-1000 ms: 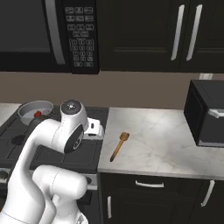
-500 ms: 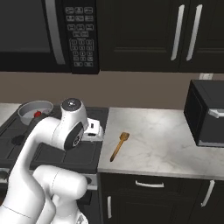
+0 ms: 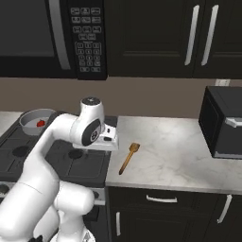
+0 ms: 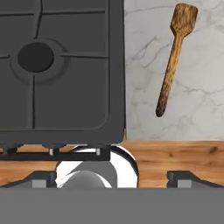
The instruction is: Put the bell pepper and eggplant in the pot. Retrieve the spatula and lightly stir the vegetables in the pot.
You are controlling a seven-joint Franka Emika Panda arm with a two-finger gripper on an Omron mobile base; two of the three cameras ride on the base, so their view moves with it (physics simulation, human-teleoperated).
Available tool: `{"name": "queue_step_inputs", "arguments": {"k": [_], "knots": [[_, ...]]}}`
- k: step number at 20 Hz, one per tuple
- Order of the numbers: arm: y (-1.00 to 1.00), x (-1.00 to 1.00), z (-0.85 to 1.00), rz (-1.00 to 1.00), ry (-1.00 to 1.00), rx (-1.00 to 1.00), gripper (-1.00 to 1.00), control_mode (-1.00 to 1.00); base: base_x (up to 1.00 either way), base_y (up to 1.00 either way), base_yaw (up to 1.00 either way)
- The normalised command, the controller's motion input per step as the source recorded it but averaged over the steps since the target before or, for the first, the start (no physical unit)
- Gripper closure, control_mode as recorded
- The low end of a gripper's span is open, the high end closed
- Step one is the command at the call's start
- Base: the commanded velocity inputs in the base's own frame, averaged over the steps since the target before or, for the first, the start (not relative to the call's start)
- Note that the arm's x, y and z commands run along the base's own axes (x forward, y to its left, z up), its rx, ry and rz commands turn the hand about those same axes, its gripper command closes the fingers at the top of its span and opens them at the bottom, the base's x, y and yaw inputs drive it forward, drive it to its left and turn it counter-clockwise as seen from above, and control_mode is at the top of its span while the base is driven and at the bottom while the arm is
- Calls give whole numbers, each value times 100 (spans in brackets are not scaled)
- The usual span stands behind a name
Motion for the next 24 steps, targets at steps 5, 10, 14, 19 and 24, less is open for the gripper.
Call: {"name": "queue_step_inputs", "arguments": {"k": [5,10,14,19,24], "knots": [[-60,56,-12,-2,6,0,-100,-100,0,0,0],[-28,54,-7,-5,11,0,-100,-100,0,0,0],[0,34,-32,-20,3,0,-100,-100,0,0,0],[-15,3,-41,-22,-3,0,-100,-100,0,0,0],[-20,-33,-25,-15,-17,0,-100,-100,0,0,0]]}}
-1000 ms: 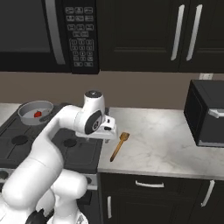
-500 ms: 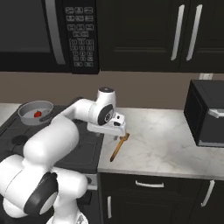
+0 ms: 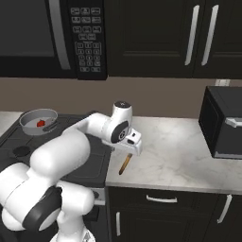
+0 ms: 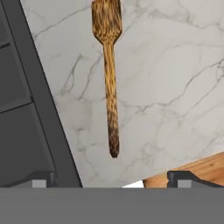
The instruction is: Put the bell pepper and eggplant in the pot. Retrieve the spatula and lightly stir the vegetables in the pot.
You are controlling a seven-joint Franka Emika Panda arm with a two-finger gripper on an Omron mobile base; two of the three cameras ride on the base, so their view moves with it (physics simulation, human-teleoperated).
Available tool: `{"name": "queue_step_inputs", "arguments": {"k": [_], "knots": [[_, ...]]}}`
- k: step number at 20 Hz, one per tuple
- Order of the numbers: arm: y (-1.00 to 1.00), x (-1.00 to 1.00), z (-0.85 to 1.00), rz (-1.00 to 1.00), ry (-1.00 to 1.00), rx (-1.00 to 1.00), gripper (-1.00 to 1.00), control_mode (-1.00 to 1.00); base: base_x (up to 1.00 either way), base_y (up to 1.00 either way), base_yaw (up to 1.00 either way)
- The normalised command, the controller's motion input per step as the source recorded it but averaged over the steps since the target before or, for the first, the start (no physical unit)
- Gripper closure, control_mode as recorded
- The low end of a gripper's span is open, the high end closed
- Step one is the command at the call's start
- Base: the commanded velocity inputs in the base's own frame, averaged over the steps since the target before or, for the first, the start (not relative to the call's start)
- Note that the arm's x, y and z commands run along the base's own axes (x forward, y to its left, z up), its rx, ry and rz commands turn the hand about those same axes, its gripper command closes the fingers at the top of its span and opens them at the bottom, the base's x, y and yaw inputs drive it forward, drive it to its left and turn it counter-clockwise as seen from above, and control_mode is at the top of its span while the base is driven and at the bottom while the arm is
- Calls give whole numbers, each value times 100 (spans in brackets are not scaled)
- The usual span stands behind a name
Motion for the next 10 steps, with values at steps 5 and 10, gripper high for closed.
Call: {"name": "queue_step_inputs", "arguments": {"k": [5,10], "knots": [[0,-10,-19,2,-5,0,-100,-100,0,0,0],[0,2,-35,11,0,-2,-100,-100,0,0,0]]}}
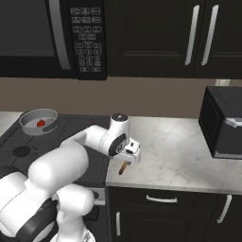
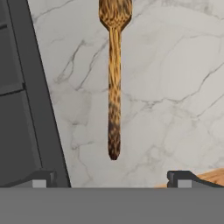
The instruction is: Put the bell pepper and eggplant in the pot. Retrieve the spatula and lightly stir the vegetables in the pot.
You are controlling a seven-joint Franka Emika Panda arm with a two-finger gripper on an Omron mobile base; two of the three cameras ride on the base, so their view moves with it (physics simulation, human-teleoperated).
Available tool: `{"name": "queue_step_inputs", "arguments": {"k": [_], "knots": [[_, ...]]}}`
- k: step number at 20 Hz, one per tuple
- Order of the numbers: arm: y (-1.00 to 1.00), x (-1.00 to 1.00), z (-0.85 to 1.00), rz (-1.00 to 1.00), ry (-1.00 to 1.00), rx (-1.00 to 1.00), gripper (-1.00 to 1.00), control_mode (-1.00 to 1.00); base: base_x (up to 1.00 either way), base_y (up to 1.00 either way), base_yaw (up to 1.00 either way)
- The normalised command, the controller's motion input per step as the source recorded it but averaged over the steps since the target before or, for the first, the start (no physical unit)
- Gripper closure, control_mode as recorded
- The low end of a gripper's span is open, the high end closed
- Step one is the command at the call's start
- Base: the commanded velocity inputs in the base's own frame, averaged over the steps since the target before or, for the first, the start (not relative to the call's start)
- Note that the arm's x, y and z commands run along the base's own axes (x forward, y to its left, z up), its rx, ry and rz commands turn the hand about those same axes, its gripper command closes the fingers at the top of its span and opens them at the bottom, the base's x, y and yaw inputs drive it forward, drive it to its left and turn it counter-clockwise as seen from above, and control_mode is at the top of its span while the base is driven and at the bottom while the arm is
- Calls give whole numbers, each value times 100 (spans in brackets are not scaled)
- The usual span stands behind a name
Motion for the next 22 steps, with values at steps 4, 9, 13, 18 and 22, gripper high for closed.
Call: {"name": "queue_step_inputs", "arguments": {"k": [4,9,13,18,22], "knots": [[0,6,-36,13,2,-3,-100,-100,0,0,0],[0,8,-53,12,7,-4,-100,-100,0,0,0],[0,6,-64,8,8,-5,-100,-100,0,0,0],[0,1,-32,7,1,-2,-100,-100,0,0,0],[-4,0,-1,2,0,0,-100,-100,0,0,0]]}}
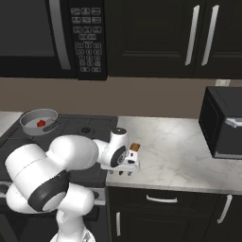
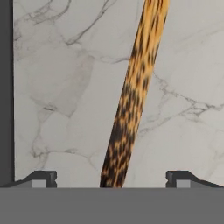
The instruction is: Put the bell pepper and eggplant in the pot. Retrieve the spatula and lightly stir the vegetables in the pot.
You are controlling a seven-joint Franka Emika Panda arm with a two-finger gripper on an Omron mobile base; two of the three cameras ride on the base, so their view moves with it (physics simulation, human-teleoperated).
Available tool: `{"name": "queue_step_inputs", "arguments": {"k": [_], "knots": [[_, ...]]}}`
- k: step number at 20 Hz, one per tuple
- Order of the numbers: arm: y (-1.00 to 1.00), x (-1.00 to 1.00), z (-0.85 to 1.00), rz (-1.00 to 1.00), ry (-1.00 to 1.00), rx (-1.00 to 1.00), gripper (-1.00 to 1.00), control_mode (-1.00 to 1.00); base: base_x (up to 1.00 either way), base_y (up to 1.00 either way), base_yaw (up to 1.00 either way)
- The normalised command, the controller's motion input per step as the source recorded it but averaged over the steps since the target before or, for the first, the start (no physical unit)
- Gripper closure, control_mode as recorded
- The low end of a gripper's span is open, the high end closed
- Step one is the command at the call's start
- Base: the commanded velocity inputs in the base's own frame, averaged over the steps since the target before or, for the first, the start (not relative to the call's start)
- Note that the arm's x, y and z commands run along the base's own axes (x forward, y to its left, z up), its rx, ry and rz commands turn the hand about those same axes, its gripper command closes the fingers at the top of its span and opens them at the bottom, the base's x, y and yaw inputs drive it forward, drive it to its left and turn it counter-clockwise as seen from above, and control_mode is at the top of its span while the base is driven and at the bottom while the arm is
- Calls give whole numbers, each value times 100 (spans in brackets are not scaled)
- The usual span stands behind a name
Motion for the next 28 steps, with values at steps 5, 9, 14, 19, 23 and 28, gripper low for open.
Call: {"name": "queue_step_inputs", "arguments": {"k": [5,9,14,19,23,28], "knots": [[-3,0,-10,0,0,0,-100,-100,0,0,0],[0,1,-13,0,0,0,-100,-100,0,0,0],[0,19,-4,0,-1,0,-100,-100,0,0,0],[0,20,-3,0,-3,0,-100,-100,0,0,0],[0,4,-18,0,-1,0,-100,-100,0,0,0],[0,0,-22,0,0,0,100,-100,0,0,0]]}}
